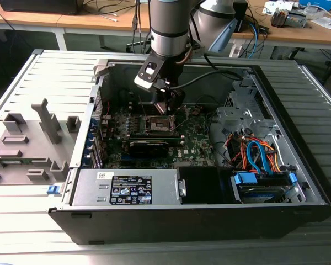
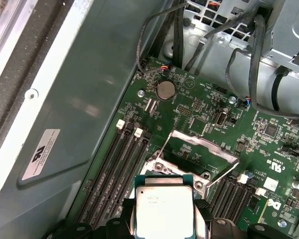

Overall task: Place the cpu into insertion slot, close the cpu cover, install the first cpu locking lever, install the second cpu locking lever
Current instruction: 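Place the cpu into insertion slot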

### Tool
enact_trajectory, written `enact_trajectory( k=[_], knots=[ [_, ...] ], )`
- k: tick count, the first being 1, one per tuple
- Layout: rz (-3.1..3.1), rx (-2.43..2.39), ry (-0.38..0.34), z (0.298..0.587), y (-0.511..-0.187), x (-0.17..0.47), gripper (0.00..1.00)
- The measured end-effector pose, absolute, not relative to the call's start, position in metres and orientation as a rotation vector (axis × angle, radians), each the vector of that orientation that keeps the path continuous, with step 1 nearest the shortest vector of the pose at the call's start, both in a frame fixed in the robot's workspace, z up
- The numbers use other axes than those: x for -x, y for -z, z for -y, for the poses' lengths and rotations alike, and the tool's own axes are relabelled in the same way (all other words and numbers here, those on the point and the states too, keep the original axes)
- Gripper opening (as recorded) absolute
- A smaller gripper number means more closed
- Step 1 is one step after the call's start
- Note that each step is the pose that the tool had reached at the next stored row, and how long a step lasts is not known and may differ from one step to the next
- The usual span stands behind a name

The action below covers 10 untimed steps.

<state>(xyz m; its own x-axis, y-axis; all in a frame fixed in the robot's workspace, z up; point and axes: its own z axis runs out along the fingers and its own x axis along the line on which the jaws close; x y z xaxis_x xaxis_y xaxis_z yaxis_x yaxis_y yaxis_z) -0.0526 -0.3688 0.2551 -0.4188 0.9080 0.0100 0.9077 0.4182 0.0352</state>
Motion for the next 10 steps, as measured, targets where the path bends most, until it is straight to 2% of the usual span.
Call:
enact_trajectory(
  k=[10],
  knots=[
    [-2.632,-1.694,-0.054,0.3688,-0.2551,0.0526,0.55]
  ],
)
